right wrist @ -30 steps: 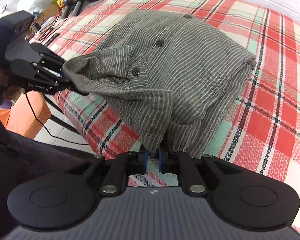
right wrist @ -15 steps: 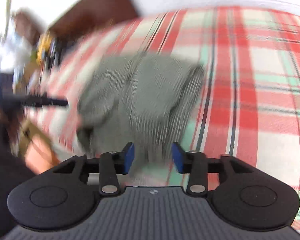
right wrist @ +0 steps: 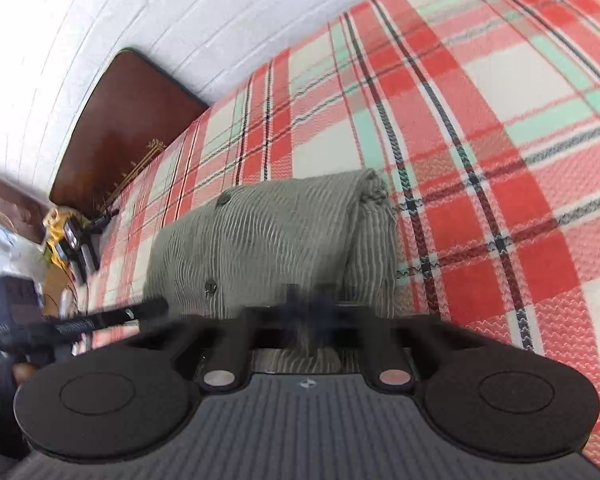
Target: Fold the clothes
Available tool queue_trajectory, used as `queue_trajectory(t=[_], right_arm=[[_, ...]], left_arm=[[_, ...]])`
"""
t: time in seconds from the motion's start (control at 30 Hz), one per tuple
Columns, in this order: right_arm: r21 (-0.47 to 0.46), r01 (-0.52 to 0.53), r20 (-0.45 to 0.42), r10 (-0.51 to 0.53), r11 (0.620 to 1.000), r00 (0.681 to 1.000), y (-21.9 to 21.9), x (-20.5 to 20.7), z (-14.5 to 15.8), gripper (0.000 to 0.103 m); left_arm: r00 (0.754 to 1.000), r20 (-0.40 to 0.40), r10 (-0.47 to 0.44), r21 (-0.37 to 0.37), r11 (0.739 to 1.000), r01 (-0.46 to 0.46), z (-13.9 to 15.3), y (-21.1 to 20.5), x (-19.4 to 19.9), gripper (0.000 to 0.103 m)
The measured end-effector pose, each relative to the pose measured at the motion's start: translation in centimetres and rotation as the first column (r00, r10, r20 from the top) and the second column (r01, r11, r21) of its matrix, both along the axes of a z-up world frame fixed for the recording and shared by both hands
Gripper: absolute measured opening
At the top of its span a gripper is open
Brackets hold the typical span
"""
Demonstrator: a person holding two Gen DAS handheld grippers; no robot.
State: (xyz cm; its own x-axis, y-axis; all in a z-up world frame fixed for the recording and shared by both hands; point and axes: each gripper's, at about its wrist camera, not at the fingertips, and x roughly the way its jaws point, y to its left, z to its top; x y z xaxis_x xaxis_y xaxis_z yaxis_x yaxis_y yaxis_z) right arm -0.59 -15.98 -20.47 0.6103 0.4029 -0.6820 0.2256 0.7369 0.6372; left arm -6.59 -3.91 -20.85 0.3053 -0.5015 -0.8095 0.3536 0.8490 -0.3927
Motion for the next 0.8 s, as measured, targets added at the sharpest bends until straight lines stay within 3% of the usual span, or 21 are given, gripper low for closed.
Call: queue_trajectory(t=[0.07, 0.17, 0.2, 0.23, 0.3, 0.4, 0.47, 0.6, 0.77, 0.8], right_arm=[[0.014, 0.052, -0.022, -0.052, 0.999, 0.998, -0.8, 0.1, -0.5, 0.005], [-0.014, -0.015, -0.051, 0.015, 1.000, 0.999, -0.1, 0.6, -0.8, 0.005], [-0.020, -0.034, -0.051, 0.033, 0.999, 0.998, 0.0, 0.7, -0.7, 0.009], [-0.020, -0.028, -0.042, 0.027, 0.999, 0.999, -0.1, 0.5, -0.4, 0.015], [-0.013, 0.012, -0.014, -0.012, 1.000, 1.000, -0.7, 0.1, 0.5, 0.031], [-0.010, 0.039, 0.040, -0.039, 0.999, 0.998, -1.6, 0.4, 1.8, 0.048], [-0.037, 0.032, 0.046, -0.030, 0.999, 0.998, -1.7, 1.8, 1.9, 0.049], [-0.054, 0.041, 0.005, -0.041, 0.998, 0.999, -1.6, 4.2, 0.4, 0.049], [-0.030, 0.038, -0.023, -0.039, 0.999, 0.999, -0.7, 4.9, -0.7, 0.049], [-0.030, 0.035, -0.027, -0.036, 0.999, 0.999, -0.5, 5.1, -0.8, 0.042]], left_arm=[[1.000, -0.023, 0.001, 0.012, 1.000, 0.000, -0.9, 0.5, -0.1, 0.002], [0.999, -0.048, 0.024, 0.013, 1.000, -0.024, -1.8, 1.0, 0.0, 0.002], [0.998, -0.050, 0.031, 0.009, 0.999, -0.031, -1.5, 1.1, 0.1, 0.004], [0.998, -0.050, 0.037, 0.005, 0.999, -0.037, -1.2, 1.2, 0.2, 0.022], [0.999, -0.028, 0.046, 0.001, 0.999, -0.046, 0.2, 1.6, 0.5, 0.039], [0.998, 0.033, 0.048, -0.023, 0.999, -0.047, 2.6, 1.9, 1.0, 0.040], [0.997, 0.065, 0.029, -0.003, 1.000, -0.029, 3.1, 1.3, 2.2, 0.043], [0.999, 0.022, 0.044, 0.025, 0.999, -0.044, 1.2, -0.1, 5.3, 0.047], [0.995, -0.012, 0.099, -0.059, 0.993, -0.099, 0.8, -0.6, 7.1, 0.048], [0.995, -0.017, 0.095, -0.061, 0.993, -0.096, 0.6, -0.8, 7.4, 0.047]])
